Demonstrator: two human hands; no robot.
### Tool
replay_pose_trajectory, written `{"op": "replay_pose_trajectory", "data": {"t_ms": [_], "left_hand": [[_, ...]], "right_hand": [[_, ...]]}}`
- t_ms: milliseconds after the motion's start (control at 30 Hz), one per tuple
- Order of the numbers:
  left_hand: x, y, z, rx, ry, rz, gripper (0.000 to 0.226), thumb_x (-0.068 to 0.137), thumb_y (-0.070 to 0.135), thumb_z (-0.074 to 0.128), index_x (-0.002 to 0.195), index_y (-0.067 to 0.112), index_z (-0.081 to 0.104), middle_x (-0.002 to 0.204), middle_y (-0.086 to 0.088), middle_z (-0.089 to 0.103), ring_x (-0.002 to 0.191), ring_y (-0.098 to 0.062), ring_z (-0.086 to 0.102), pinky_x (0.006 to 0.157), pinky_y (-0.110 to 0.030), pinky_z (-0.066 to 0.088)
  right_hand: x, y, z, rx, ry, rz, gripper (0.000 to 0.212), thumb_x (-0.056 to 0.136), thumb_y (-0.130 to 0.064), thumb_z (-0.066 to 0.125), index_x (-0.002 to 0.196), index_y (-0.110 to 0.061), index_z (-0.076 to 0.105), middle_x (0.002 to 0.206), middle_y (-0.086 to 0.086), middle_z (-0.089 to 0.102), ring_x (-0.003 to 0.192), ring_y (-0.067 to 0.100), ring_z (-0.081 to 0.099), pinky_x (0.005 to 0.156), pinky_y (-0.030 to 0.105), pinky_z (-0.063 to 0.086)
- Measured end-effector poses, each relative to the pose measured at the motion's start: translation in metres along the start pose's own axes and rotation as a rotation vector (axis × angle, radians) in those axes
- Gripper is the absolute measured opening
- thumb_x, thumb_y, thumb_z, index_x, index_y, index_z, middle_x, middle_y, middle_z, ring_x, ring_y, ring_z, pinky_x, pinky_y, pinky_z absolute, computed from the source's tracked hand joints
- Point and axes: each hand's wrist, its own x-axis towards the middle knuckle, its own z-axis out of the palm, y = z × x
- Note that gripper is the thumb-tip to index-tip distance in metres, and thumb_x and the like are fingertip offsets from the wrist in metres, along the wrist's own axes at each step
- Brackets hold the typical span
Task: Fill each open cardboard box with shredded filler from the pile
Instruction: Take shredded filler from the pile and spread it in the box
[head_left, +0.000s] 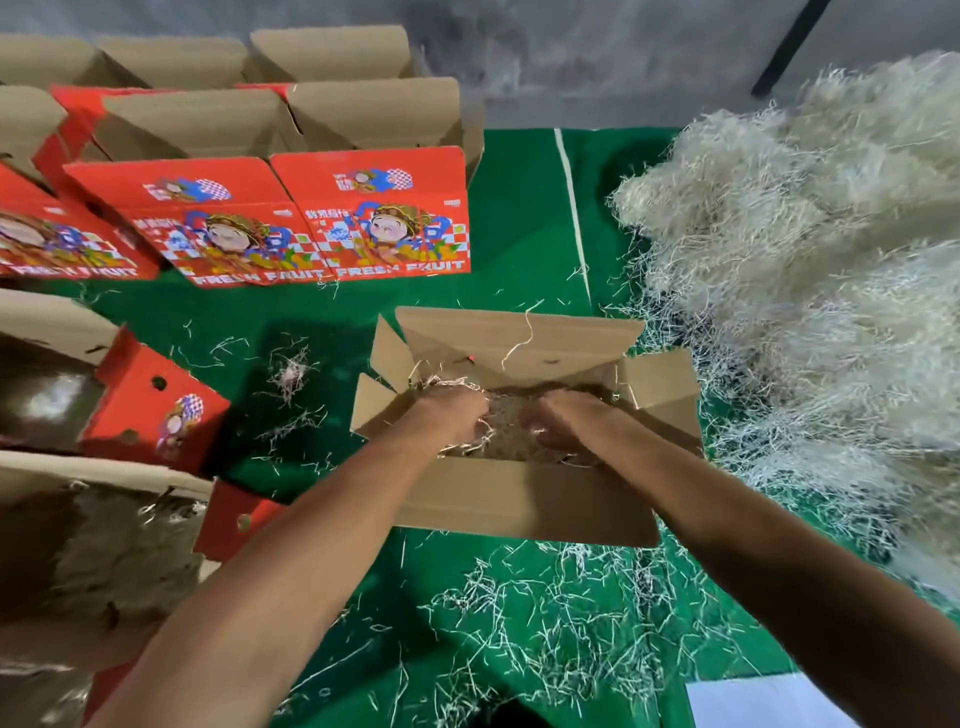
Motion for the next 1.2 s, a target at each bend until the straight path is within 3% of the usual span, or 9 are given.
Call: {"op": "replay_pose_trajectory", "data": {"t_ms": [267, 333, 400, 500, 600, 700, 867, 1000, 1200], "left_hand": [[0.032, -0.014, 0.02, 0.096, -0.215, -0.073, 0.034, 0.086, 0.01, 0.057, 0.119, 0.009, 0.066, 0.117, -0.007, 0.064, 0.106, -0.025, 0.059, 0.095, -0.034, 0.047], [0.033, -0.013, 0.025, 0.187, -0.249, -0.114, 0.051, 0.091, 0.012, 0.051, 0.142, 0.01, 0.05, 0.156, -0.009, 0.034, 0.144, -0.029, 0.031, 0.117, -0.043, 0.025], [0.031, -0.012, 0.024, 0.196, -0.292, -0.136, 0.059, 0.094, 0.01, 0.044, 0.152, 0.008, 0.032, 0.164, -0.011, 0.01, 0.151, -0.029, 0.012, 0.122, -0.046, 0.015], [0.023, -0.008, 0.012, 0.058, -0.275, -0.149, 0.045, 0.094, 0.012, 0.044, 0.138, 0.004, 0.05, 0.145, -0.016, 0.048, 0.125, -0.032, 0.052, 0.095, -0.036, 0.046], [0.012, -0.008, -0.001, -0.102, -0.076, -0.125, 0.031, 0.093, 0.012, 0.053, 0.122, 0.014, 0.063, 0.12, -0.01, 0.065, 0.098, -0.024, 0.065, 0.082, -0.035, 0.053], [0.004, -0.011, -0.007, -0.164, 0.087, -0.179, 0.004, 0.09, 0.01, 0.058, 0.087, 0.012, 0.059, 0.088, -0.008, 0.066, 0.072, -0.017, 0.063, 0.059, -0.029, 0.048], [-0.006, -0.004, 0.004, -0.115, -0.202, -0.264, 0.027, 0.094, 0.005, 0.047, 0.117, 0.0, 0.062, 0.109, -0.016, 0.066, 0.092, -0.029, 0.064, 0.068, -0.031, 0.049], [-0.006, -0.001, 0.023, 0.036, -0.417, -0.217, 0.038, 0.105, 0.017, 0.038, 0.135, -0.001, 0.054, 0.142, -0.017, 0.052, 0.132, -0.031, 0.048, 0.111, -0.039, 0.037], [-0.006, 0.003, 0.011, -0.123, -0.134, -0.271, 0.029, 0.098, 0.006, 0.044, 0.122, 0.002, 0.059, 0.128, -0.016, 0.061, 0.11, -0.028, 0.061, 0.089, -0.032, 0.047]], "right_hand": [[0.023, 0.011, 0.047, -0.361, -0.018, 0.127, 0.045, 0.097, -0.028, 0.046, 0.142, -0.019, 0.048, 0.15, 0.01, 0.044, 0.139, 0.032, 0.04, 0.11, 0.048, 0.034], [0.023, 0.012, 0.051, -0.386, -0.028, 0.156, 0.048, 0.098, -0.027, 0.042, 0.145, -0.016, 0.04, 0.151, 0.012, 0.041, 0.138, 0.034, 0.039, 0.111, 0.047, 0.031], [0.024, 0.01, 0.047, -0.38, -0.058, 0.158, 0.049, 0.1, -0.029, 0.038, 0.147, -0.014, 0.038, 0.151, 0.014, 0.04, 0.137, 0.035, 0.04, 0.111, 0.048, 0.031], [0.018, 0.006, 0.02, -0.259, -0.084, 0.127, 0.037, 0.098, -0.021, 0.05, 0.133, -0.015, 0.058, 0.137, 0.011, 0.059, 0.124, 0.031, 0.057, 0.103, 0.045, 0.047], [0.011, -0.001, -0.004, -0.074, 0.07, 0.082, 0.02, 0.091, -0.012, 0.063, 0.111, -0.017, 0.065, 0.11, 0.007, 0.068, 0.097, 0.025, 0.066, 0.086, 0.038, 0.055], [0.005, -0.024, -0.006, 0.34, -0.012, -0.007, 0.02, 0.096, -0.035, 0.064, 0.115, -0.029, 0.068, 0.107, -0.002, 0.068, 0.095, 0.021, 0.065, 0.076, 0.03, 0.052], [0.005, -0.054, 0.017, 0.304, -0.382, -0.035, 0.038, 0.103, -0.036, 0.049, 0.131, -0.017, 0.065, 0.139, 0.006, 0.059, 0.123, 0.025, 0.057, 0.098, 0.028, 0.041], [0.007, -0.057, 0.021, 0.227, -0.447, 0.006, 0.038, 0.101, -0.025, 0.048, 0.132, -0.008, 0.063, 0.138, 0.012, 0.06, 0.121, 0.028, 0.059, 0.104, 0.036, 0.045], [0.004, -0.026, 0.007, 0.223, -0.014, 0.151, 0.018, 0.095, -0.014, 0.057, 0.104, -0.013, 0.072, 0.118, 0.013, 0.07, 0.092, 0.02, 0.069, 0.074, 0.021, 0.049]]}}
